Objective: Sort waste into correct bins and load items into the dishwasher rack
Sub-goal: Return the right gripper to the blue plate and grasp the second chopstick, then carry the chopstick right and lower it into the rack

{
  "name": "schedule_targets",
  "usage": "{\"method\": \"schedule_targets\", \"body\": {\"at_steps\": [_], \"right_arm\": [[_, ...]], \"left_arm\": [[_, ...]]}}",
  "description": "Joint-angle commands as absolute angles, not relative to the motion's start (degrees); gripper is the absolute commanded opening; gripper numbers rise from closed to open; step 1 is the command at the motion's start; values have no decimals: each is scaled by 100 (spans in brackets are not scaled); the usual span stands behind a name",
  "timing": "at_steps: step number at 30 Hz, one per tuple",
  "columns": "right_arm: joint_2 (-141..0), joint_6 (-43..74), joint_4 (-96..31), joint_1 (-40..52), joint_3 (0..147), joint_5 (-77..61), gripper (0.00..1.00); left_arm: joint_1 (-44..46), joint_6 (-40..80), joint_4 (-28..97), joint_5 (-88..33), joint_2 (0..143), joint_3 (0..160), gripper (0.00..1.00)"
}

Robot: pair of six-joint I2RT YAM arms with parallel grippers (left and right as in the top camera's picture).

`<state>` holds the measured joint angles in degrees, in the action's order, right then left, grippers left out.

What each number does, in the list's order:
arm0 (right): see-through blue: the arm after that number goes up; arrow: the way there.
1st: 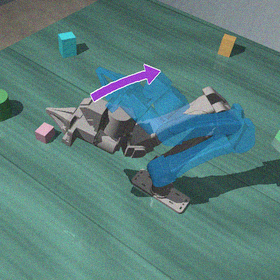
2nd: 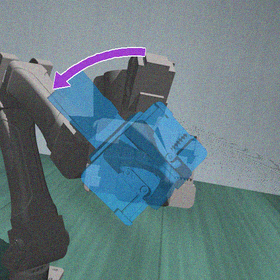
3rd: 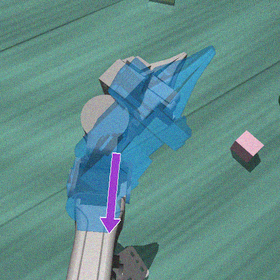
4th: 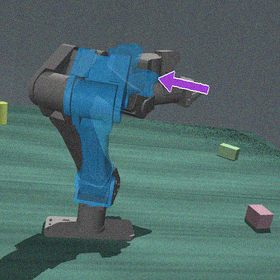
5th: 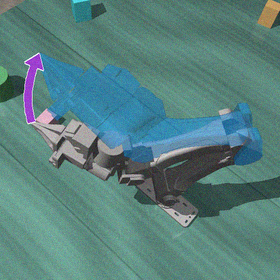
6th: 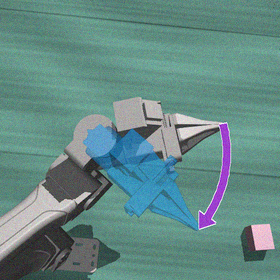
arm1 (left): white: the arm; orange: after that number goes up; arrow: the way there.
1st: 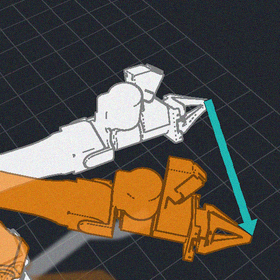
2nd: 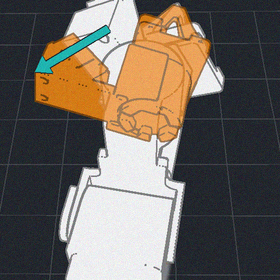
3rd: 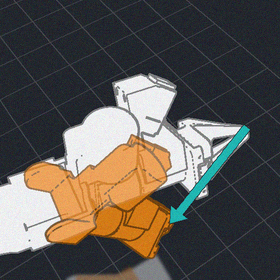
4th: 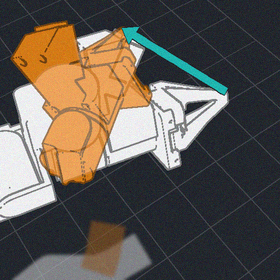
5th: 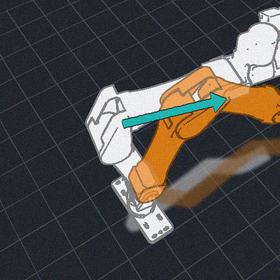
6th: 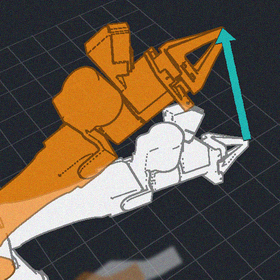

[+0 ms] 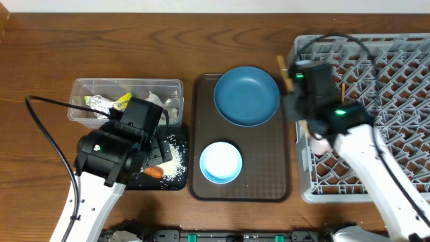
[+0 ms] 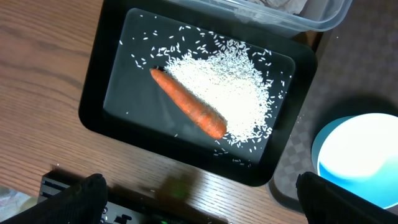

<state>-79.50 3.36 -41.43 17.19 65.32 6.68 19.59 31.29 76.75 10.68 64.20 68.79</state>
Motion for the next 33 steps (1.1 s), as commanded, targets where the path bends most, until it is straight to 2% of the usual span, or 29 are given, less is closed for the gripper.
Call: {"method": "schedule_targets", "body": {"at_steps": [1, 4, 14, 33], "right_arm": [[-7802, -1000, -4462, 1157, 6600, 1245, 1], [-7811, -1533, -4733, 602, 6593, 1245, 1], [-7915, -1531, -4536, -692, 6589, 1000, 1], [-8659, -1874, -4259, -786, 6589, 652, 1]], "left_arm": [[1931, 3111, 7710, 1096, 6436, 6845, 100], [1931, 3111, 7710, 1096, 6436, 6845, 100], [1931, 3111, 7710, 1096, 6436, 6845, 100], [1931, 3111, 7710, 1096, 6436, 6845, 100]]}}
